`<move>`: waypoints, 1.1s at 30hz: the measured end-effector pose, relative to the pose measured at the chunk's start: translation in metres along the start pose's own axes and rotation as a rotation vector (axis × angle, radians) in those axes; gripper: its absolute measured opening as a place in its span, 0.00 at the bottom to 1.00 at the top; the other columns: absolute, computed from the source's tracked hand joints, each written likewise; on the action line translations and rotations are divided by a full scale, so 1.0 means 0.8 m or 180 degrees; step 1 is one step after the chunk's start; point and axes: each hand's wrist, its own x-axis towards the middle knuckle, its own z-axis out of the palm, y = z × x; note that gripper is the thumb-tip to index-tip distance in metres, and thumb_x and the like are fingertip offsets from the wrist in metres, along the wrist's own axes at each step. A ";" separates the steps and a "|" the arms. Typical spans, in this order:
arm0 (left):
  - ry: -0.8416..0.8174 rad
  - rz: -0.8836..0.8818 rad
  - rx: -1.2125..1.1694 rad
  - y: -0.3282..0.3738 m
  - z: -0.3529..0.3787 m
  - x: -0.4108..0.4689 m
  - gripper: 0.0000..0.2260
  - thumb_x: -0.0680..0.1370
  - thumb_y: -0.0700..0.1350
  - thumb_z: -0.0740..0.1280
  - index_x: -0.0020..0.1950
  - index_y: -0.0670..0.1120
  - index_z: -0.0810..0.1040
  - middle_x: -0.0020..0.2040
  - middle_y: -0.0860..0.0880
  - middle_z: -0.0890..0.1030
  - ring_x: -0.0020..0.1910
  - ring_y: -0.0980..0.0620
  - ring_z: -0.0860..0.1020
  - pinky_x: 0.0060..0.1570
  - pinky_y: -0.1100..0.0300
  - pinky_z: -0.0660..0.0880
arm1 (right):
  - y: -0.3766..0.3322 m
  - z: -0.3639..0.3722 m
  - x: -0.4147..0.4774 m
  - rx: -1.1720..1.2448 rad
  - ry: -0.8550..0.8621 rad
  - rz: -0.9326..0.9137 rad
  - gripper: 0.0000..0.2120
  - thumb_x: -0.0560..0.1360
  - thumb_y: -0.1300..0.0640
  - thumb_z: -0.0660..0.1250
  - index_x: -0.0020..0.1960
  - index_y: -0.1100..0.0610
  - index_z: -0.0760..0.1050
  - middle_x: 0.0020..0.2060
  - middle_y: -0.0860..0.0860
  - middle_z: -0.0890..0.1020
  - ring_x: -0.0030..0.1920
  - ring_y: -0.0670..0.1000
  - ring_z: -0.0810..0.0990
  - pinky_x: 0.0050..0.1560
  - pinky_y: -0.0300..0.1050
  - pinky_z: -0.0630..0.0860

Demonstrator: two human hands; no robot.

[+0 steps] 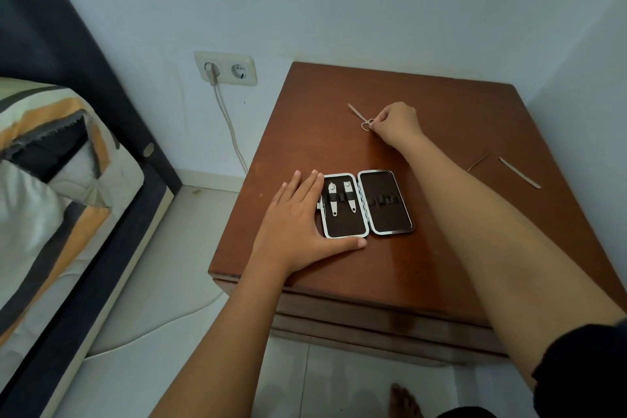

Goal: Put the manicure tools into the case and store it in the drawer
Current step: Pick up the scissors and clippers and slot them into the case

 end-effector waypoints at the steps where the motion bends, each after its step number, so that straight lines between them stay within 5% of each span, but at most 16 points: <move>1: 0.0004 -0.0001 -0.0005 0.000 0.000 0.000 0.53 0.61 0.77 0.60 0.77 0.50 0.49 0.78 0.55 0.51 0.76 0.56 0.44 0.72 0.59 0.39 | -0.001 0.001 -0.001 -0.0048 -0.0018 -0.0023 0.09 0.75 0.60 0.64 0.49 0.62 0.82 0.53 0.60 0.82 0.54 0.57 0.79 0.50 0.42 0.73; 13: 0.0059 0.0035 0.0032 -0.003 0.005 0.002 0.53 0.61 0.77 0.61 0.77 0.50 0.50 0.78 0.55 0.52 0.76 0.56 0.44 0.72 0.59 0.39 | -0.011 0.009 -0.010 -0.0503 -0.0222 -0.0345 0.10 0.76 0.60 0.63 0.49 0.62 0.81 0.52 0.60 0.82 0.55 0.58 0.79 0.55 0.47 0.75; 18: 0.0079 0.0052 0.0050 -0.005 0.007 0.003 0.53 0.61 0.77 0.60 0.77 0.49 0.50 0.78 0.55 0.52 0.76 0.56 0.45 0.72 0.58 0.41 | -0.012 0.014 -0.017 -0.0872 -0.0401 -0.0566 0.10 0.77 0.62 0.58 0.54 0.61 0.75 0.61 0.61 0.70 0.62 0.60 0.69 0.61 0.51 0.68; 26: 0.0043 0.0048 0.0036 -0.004 0.006 0.002 0.53 0.62 0.77 0.61 0.77 0.49 0.51 0.78 0.54 0.53 0.76 0.55 0.45 0.72 0.57 0.41 | -0.020 -0.003 -0.071 -0.0598 -0.0386 -0.0800 0.09 0.76 0.65 0.56 0.51 0.63 0.74 0.60 0.60 0.70 0.62 0.58 0.69 0.59 0.46 0.65; 30: -0.0025 0.0050 0.0024 -0.004 0.005 0.001 0.52 0.62 0.76 0.61 0.77 0.49 0.51 0.78 0.54 0.53 0.76 0.54 0.46 0.73 0.56 0.42 | -0.016 -0.018 -0.129 -0.0192 -0.0448 -0.0582 0.11 0.76 0.64 0.58 0.37 0.56 0.72 0.53 0.57 0.79 0.51 0.55 0.76 0.47 0.44 0.70; 33: -0.0120 0.0051 0.0010 -0.004 0.001 -0.003 0.51 0.64 0.75 0.61 0.77 0.48 0.52 0.78 0.52 0.54 0.76 0.53 0.46 0.74 0.54 0.43 | 0.001 -0.024 -0.176 0.0313 -0.0314 -0.0279 0.08 0.74 0.60 0.63 0.37 0.55 0.74 0.42 0.54 0.83 0.47 0.53 0.81 0.46 0.41 0.72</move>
